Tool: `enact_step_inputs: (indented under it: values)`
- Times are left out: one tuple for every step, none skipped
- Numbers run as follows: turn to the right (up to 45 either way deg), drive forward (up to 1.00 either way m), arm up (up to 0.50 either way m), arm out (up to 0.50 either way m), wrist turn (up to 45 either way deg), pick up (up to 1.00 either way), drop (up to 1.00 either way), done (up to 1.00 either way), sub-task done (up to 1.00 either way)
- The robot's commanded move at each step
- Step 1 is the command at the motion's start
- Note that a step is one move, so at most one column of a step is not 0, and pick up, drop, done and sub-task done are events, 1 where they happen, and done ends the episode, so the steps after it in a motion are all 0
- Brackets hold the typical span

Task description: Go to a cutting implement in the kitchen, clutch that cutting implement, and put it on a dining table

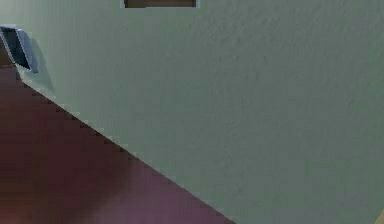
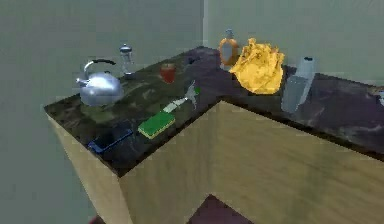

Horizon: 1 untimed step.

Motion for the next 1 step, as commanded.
enact_step_inputs:
  values:
    - [45.0, 0.00, 0.00, 0.00, 0.0, 0.00, 0.00, 0.00, 0.00]
